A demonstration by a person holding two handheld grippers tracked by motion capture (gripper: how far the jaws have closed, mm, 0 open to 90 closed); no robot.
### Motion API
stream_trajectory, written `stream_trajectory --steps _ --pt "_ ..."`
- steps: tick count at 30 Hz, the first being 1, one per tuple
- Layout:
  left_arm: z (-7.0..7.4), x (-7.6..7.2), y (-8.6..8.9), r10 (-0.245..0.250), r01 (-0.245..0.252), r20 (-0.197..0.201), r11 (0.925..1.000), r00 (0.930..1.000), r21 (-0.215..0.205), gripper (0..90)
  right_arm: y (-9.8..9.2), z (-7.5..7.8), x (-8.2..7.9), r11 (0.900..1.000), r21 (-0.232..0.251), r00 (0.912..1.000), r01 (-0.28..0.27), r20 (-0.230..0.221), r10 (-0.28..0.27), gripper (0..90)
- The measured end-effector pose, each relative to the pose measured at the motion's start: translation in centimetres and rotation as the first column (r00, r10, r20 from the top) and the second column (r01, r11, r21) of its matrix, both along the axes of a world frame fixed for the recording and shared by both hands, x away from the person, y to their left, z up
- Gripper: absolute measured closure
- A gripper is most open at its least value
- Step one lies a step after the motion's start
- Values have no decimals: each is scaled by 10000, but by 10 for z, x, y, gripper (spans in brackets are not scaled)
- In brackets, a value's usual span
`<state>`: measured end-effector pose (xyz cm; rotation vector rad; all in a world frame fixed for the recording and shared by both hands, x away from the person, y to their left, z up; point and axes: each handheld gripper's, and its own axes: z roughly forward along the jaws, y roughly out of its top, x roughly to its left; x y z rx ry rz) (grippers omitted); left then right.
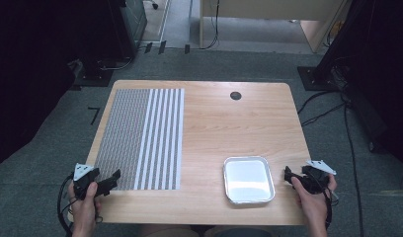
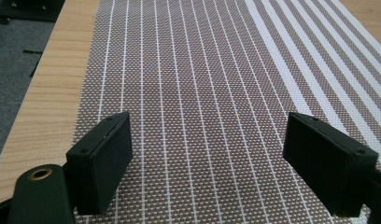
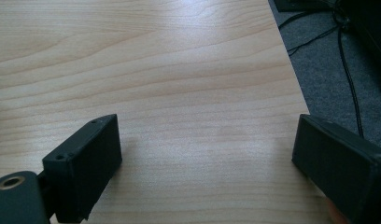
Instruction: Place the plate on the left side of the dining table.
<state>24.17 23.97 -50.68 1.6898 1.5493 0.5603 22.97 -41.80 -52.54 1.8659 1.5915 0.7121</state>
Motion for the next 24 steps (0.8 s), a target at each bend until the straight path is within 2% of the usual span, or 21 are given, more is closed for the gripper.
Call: stream_trajectory --steps 5,6,10,12,14,19,24 --pt "2 -1 3 115 -113 46 9994 9999 -341 160 1 0 0 10000 -37 10000 14 9 -13 85" --pt "3 -1 5 253 -250 59 9986 9997 -471 160 2 1 -1 9998 -173 9999 49 126 -47 149" --pt "5 -2 8 250 -241 110 9967 9996 -770 160 4 3 -3 9996 -231 9993 169 344 -161 160" --pt "7 -3 7 238 -228 125 9969 9996 -747 160 6 7 -4 10000 20 9982 97 596 -98 162" --pt "8 -3 5 205 -194 156 9973 9997 -703 160 8 9 -5 10000 75 9974 24 725 -30 166" --pt "11 -4 -3 106 -92 218 9981 9997 -609 160 13 13 -7 9997 222 9963 -38 860 18 179" --pt "13 -5 -17 -244 255 231 9985 9994 -476 160 19 17 -7 9989 443 9934 -145 1145 94 195"
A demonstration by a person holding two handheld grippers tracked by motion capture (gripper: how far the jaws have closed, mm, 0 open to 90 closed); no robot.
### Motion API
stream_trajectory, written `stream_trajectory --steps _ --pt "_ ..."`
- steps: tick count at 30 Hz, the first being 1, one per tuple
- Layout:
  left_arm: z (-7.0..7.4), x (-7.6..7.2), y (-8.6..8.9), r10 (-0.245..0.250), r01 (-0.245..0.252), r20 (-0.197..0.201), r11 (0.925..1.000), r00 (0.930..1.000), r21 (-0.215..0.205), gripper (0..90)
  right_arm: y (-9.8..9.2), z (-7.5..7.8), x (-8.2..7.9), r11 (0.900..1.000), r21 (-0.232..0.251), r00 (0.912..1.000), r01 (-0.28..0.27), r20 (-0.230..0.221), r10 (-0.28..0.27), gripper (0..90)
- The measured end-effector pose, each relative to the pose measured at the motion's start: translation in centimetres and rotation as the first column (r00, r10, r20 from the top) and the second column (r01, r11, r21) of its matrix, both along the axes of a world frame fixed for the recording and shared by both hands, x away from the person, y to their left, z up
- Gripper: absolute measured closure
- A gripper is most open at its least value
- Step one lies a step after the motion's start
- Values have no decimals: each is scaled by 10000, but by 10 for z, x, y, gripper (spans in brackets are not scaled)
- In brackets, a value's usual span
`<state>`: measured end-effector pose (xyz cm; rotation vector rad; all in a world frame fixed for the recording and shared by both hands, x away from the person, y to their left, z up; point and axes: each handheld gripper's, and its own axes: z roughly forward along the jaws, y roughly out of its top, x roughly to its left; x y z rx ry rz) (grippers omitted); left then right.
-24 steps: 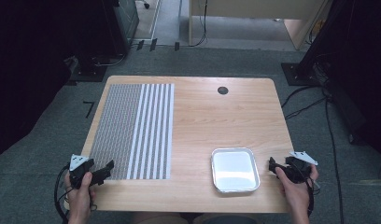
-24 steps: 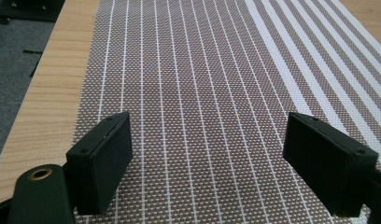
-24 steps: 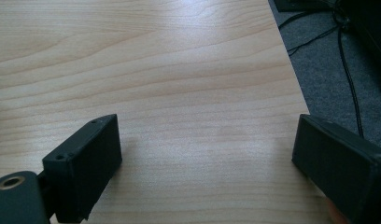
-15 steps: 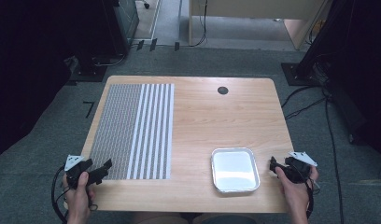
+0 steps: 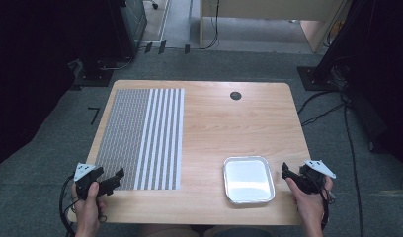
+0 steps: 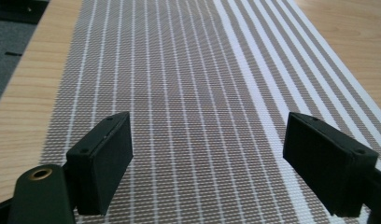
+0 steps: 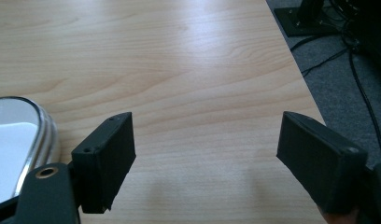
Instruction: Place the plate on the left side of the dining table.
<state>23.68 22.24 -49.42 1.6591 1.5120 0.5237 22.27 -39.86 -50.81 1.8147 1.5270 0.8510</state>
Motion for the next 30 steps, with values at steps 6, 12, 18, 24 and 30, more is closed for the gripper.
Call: stream_trajectory --steps 6,12,18,24,30 --pt "1 -1 -10 -188 188 17 9998 9998 83 160 4 5 -2 9998 197 9994 -82 325 75 237" --pt "5 -2 -26 -225 216 160 9983 9996 535 160 9 9 -4 9995 252 9983 -164 559 150 281" --pt "6 -4 -50 -663 647 203 9954 9976 712 160 12 11 -5 9987 247 9968 -452 666 435 286" --pt "10 -4 -74 -1087 1063 290 9915 9936 748 160 18 12 -6 9960 170 9938 -879 698 866 358" --pt "14 -2 -92 -1415 1390 375 9883 9892 623 161 16 14 -8 9943 393 9913 -989 909 950 387"
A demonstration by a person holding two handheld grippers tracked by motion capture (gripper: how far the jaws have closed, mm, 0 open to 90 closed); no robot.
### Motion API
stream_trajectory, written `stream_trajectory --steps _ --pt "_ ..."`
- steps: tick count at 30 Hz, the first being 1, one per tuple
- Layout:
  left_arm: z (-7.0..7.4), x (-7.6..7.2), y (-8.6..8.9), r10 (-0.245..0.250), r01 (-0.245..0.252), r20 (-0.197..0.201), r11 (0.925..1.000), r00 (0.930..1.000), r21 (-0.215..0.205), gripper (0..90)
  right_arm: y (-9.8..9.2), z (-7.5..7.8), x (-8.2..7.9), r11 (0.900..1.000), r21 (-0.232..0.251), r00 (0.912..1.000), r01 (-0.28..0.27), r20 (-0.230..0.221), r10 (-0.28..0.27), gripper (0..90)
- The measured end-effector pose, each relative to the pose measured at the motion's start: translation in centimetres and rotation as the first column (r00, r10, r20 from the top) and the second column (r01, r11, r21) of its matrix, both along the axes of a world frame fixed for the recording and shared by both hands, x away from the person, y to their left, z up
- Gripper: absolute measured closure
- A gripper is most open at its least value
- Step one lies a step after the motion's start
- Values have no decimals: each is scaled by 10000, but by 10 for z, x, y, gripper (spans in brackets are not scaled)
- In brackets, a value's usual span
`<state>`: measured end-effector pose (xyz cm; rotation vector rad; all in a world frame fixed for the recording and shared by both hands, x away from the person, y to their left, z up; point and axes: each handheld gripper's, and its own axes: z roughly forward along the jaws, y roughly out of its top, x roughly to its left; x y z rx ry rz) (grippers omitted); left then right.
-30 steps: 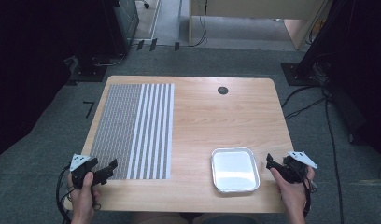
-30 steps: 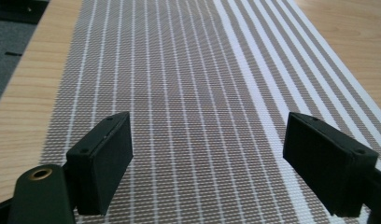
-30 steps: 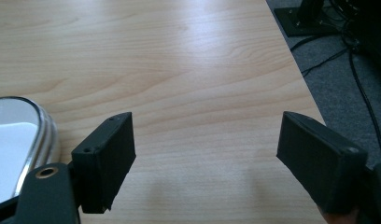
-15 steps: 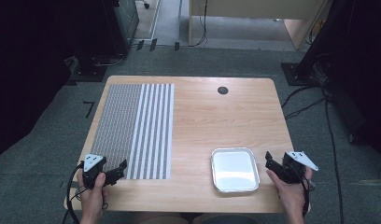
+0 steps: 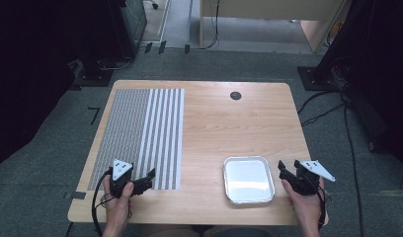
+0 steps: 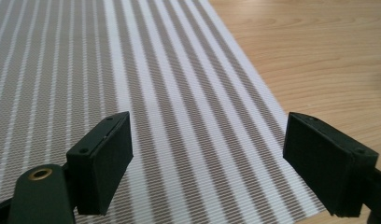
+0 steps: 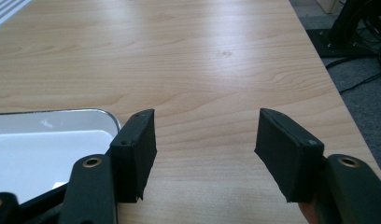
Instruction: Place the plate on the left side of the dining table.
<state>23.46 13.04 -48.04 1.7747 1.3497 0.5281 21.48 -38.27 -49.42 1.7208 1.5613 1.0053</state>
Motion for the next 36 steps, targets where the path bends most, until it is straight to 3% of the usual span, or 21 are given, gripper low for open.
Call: stream_trajectory --steps 7,8,13,18,19,21,25,30,31,36 --pt "4 5 -33 -462 463 30 9986 9989 -253 161 1 1 -1 9999 106 10000 -37 55 37 402" --pt "5 7 -45 -699 700 46 9973 9975 -224 161 3 1 0 9999 111 10000 -66 56 65 411" --pt "11 10 -67 -1130 1133 157 9934 9935 -193 161 5 1 0 9998 115 9998 -168 81 167 422" --pt "15 8 -99 -1798 1801 193 9834 9835 -202 160 9 0 0 9995 211 9997 -243 107 241 418" --pt "15 8 -99 -1798 1801 193 9834 9835 -202 161 9 0 0 9995 211 9997 -243 107 241 418" --pt "13 5 -116 -2117 2119 141 9773 9772 -84 161 13 0 0 9994 105 9993 -343 165 341 416" --pt "10 2 -130 -2332 2332 13 9724 9724 -47 161 16 1 -1 9988 84 9986 -482 212 481 423" --pt "3 -13 -158 -2698 2694 -135 9627 9628 -229 161 22 1 -2 9984 -10 9977 -563 385 563 501" --pt "2 -16 -163 -2795 2790 -175 9599 9600 -273 160 23 2 -2 9982 46 9974 -595 409 593 549" --pt "-4 -26 -185 -3064 3054 -304 9516 9514 -343 161 22 1 -2 9940 343 9939 -1042 392 1028 624"
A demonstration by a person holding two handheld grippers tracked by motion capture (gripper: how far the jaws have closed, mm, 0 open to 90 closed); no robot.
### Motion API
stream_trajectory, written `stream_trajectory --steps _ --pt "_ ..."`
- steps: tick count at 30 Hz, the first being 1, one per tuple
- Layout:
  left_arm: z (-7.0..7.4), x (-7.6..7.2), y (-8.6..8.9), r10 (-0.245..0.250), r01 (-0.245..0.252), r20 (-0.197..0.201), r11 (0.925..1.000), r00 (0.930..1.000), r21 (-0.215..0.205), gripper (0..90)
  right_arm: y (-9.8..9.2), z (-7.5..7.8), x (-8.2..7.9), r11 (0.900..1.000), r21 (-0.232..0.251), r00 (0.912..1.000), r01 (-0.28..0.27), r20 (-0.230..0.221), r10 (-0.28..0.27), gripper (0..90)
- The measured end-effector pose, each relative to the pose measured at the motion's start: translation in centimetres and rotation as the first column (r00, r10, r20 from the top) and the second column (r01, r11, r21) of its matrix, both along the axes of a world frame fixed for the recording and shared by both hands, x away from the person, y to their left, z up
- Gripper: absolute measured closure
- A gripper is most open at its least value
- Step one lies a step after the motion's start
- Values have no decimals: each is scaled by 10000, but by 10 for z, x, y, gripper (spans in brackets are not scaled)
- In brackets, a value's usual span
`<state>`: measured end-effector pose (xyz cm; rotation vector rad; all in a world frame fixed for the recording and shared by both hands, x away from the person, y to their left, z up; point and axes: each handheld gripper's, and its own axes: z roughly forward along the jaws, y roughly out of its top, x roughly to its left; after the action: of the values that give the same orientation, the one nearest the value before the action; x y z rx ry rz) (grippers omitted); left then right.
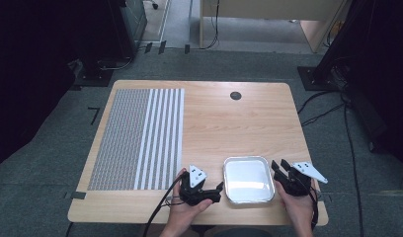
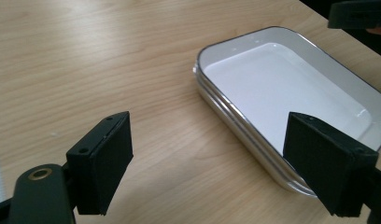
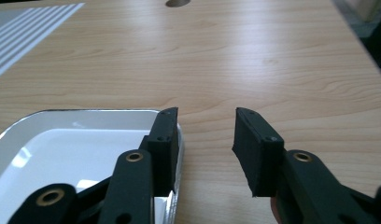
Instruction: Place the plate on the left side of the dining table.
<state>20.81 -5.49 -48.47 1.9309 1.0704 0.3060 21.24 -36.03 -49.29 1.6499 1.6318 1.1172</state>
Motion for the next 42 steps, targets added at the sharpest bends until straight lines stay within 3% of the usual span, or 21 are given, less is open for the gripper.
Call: stream_trajectory --steps 2,6,10,12,15,22,32,34,35,37,42 --pt "-4 -2 -8 -55 56 -161 10000 9999 66 162 -3 -2 2 9979 583 9993 -281 -249 295 658" --pt "-7 -4 -15 -12 18 -336 9999 9994 172 189 -2 -4 2 9960 771 9985 -459 -266 481 713" --pt "-12 -11 -24 -156 165 -217 9989 9996 435 442 2 -4 1 9928 1054 9963 -570 -584 634 767" --pt "-14 -13 -27 -278 289 -331 9990 9991 341 512 2 -5 1 9890 1307 9944 -687 -708 784 789" --pt "-15 -13 -28 -373 381 -529 9992 9979 132 605 3 -6 2 9907 1200 9939 -638 -818 739 813" --pt "-17 -13 -30 -614 592 -908 9979 9940 -274 688 2 -10 3 9879 1467 9901 -508 -1219 690 884" --pt "-17 -12 -30 -785 773 -753 9968 9941 -179 727 -2 -7 1 9823 1831 9905 -389 -1227 621 900" --pt "-17 -12 -30 -819 810 -739 9966 9939 -146 727 -5 -4 1 9555 2864 9862 -704 -1237 1097 900" --pt "-17 -12 -30 -833 826 -734 9965 9938 -127 726 -5 -3 1 9527 2965 9856 -666 -1295 1092 900" --pt "-17 -11 -30 -855 845 -793 9963 9932 -163 718 -4 -2 0 9680 2495 9887 -268 -1364 625 900" --pt "-18 -10 -30 -875 868 -770 9961 9932 -130 706 -11 -8 2 9599 2800 9849 -153 -1612 627 900"
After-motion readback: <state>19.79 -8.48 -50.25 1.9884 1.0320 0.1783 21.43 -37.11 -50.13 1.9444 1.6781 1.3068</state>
